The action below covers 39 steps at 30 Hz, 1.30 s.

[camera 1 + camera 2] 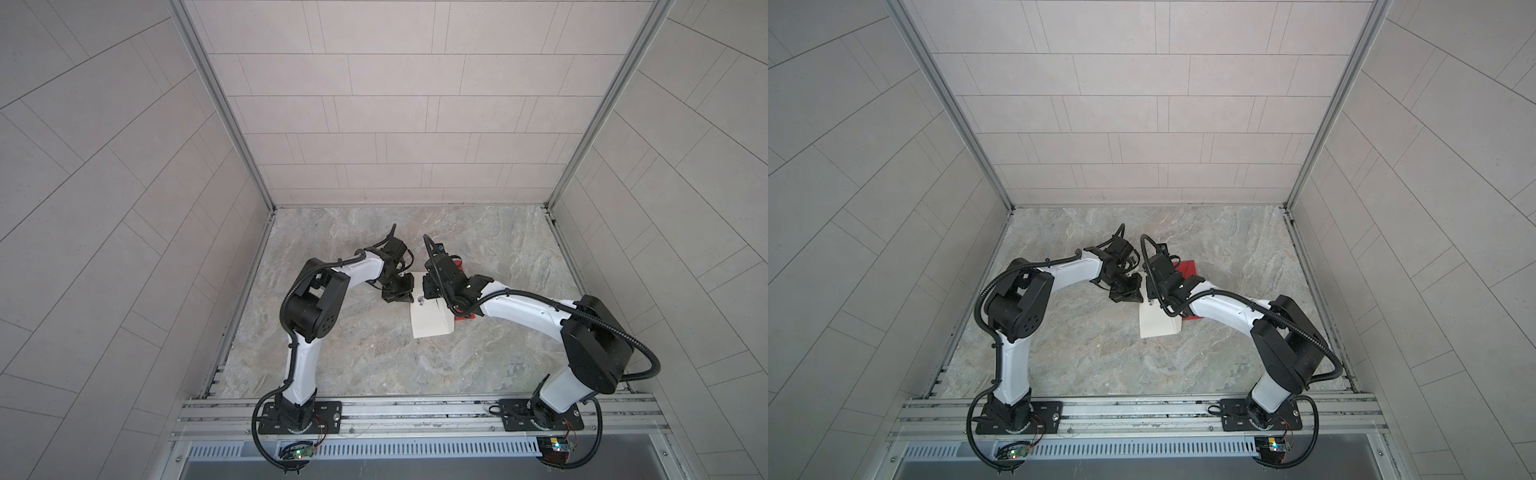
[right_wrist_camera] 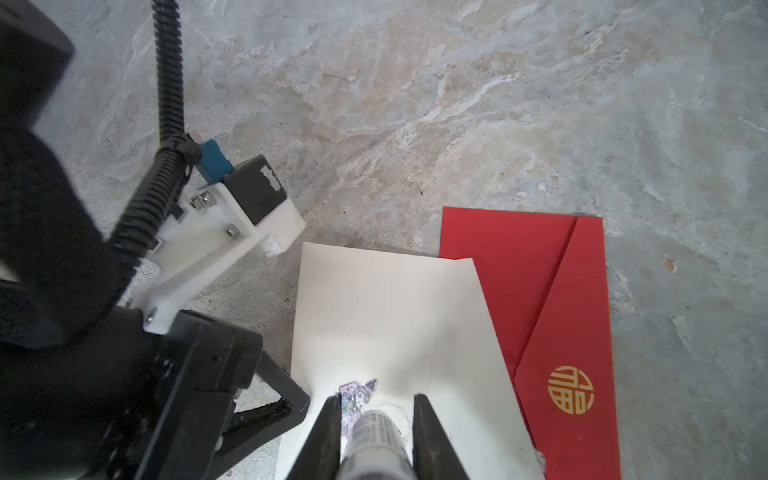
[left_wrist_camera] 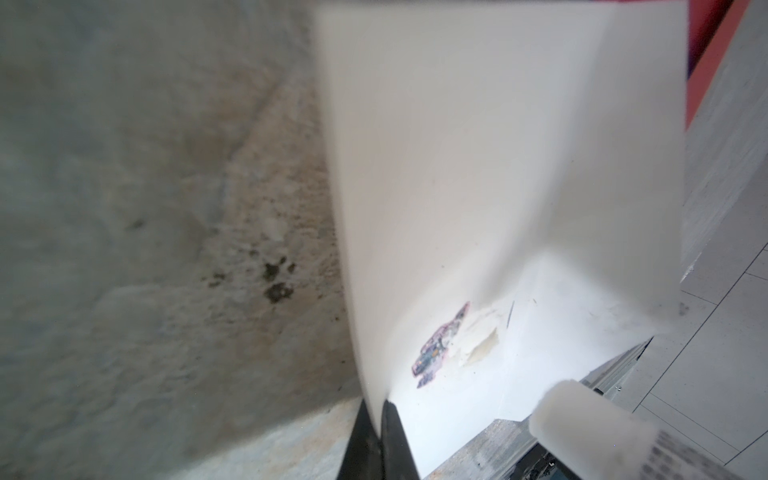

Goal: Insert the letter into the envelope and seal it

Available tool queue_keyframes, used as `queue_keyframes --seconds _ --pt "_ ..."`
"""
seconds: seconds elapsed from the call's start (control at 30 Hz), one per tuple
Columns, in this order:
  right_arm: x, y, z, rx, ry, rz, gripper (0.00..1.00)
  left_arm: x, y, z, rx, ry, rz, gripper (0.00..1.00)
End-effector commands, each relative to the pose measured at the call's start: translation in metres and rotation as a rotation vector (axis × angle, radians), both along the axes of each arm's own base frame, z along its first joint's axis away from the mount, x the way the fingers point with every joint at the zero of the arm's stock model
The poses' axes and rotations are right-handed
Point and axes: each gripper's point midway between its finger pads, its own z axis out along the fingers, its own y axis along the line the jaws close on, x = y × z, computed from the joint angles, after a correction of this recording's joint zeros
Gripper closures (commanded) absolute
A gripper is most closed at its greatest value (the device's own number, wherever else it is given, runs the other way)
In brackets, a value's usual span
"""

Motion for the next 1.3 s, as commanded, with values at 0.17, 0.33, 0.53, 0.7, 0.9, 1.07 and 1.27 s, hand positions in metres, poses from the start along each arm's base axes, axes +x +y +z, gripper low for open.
queue_keyframes --seconds 0.17,0.33,0.53,0.7,0.9,1.07,1.27 --pt "0.006 0.011 -0.032 -0.018 0.054 0.025 0.92 -0.003 0.002 -0.005 0.046 0.007 -0.021 1.0" --pt "0.003 0.003 -0.055 -0.064 0.089 0.002 0.93 -0.003 0.002 -0.004 0.045 0.007 -0.023 1.0" --pt "-0.002 -0.027 -0.067 -0.174 0.089 -0.083 0.94 -0.006 0.003 -0.006 0.049 0.018 -0.026 1.0" --pt "-0.009 -0.042 -0.067 -0.214 0.08 -0.112 0.94 -0.006 0.005 -0.008 0.052 0.025 -0.018 1.0" --pt "-0.016 -0.054 -0.07 -0.234 0.087 -0.137 0.94 -0.005 0.004 -0.009 0.048 0.029 -0.013 1.0" --pt "-0.019 -0.064 -0.07 -0.237 0.093 -0.161 0.95 -0.004 0.005 -0.009 0.05 0.027 -0.009 1.0" --pt "-0.019 -0.057 -0.06 -0.187 0.092 -0.134 0.94 -0.003 0.007 -0.008 0.05 0.026 -0.007 1.0"
